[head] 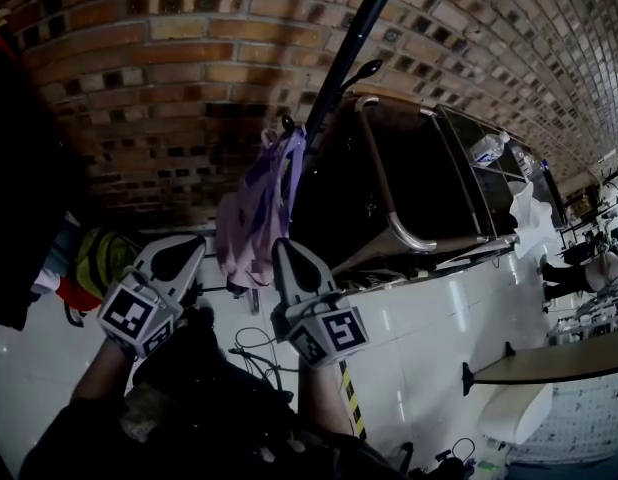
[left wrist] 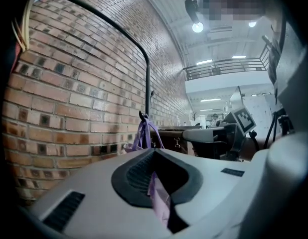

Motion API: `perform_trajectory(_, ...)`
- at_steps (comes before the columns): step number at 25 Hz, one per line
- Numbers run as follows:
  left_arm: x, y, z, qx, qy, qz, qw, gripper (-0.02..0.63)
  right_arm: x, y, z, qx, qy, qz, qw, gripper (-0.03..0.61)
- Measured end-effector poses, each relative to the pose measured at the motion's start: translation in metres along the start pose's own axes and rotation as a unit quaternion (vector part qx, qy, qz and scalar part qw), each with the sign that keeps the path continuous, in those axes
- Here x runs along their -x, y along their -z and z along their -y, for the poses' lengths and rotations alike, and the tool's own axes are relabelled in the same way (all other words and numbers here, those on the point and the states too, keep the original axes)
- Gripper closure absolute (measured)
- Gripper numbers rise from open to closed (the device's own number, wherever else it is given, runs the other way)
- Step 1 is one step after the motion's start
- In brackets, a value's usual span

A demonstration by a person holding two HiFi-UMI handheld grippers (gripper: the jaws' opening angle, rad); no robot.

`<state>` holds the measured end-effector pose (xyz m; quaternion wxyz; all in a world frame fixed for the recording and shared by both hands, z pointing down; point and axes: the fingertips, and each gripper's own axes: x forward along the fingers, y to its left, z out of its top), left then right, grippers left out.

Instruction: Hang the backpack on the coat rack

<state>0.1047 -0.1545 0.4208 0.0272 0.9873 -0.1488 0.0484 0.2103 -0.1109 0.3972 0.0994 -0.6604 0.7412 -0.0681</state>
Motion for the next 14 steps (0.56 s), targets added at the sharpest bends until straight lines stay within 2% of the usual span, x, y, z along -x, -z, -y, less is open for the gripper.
perform_trajectory(5,0.009,-0.003,0.011,-0.004,0.004,0.005,1.0000,0.583,0.010,0.005,-0.010,0.008,-0.002,-0.011,1.000,0.575)
perform_trajectory(9,0.012,-0.005,0.016,-0.001,0.004,0.007,1.0000,0.583,0.012,0.012,-0.016,0.029,-0.001,-0.042,0.999,0.575)
perform_trajectory(14,0.012,-0.012,0.028,-0.004,0.011,0.018,0.9998,0.583,0.014,0.013,-0.020,0.037,-0.006,-0.043,0.998,0.575)
